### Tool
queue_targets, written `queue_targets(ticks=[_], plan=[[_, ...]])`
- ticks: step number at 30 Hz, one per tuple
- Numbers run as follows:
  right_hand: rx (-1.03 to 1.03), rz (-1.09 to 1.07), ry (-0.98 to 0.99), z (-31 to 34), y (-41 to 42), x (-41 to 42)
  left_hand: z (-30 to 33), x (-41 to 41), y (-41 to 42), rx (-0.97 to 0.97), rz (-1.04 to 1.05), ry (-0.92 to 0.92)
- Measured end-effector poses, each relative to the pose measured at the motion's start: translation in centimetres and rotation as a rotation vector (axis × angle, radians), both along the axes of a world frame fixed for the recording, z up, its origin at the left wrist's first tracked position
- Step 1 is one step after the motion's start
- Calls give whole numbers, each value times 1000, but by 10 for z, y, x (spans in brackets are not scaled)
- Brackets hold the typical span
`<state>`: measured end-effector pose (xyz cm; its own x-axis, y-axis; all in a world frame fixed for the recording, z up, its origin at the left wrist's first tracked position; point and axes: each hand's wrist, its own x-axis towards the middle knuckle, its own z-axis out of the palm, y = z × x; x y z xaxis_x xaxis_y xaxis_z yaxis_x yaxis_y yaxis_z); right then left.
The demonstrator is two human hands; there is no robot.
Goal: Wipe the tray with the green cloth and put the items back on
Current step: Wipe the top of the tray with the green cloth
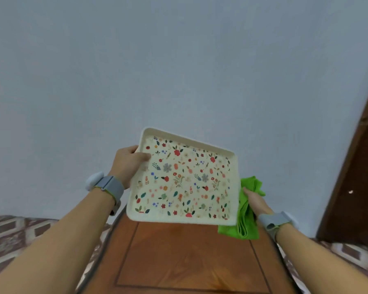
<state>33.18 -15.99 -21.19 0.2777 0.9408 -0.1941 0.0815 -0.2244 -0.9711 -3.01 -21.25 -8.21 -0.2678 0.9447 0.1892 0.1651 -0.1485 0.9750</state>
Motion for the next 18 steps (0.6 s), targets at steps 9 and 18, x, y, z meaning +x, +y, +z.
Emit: queue_targets(ticks=[9, 18], plan=[[199, 21, 35, 51, -7, -8, 5, -3, 4, 50, 54, -126], [174, -396, 488, 39, -13, -78, -66, 69, -9, 60, -102, -525]])
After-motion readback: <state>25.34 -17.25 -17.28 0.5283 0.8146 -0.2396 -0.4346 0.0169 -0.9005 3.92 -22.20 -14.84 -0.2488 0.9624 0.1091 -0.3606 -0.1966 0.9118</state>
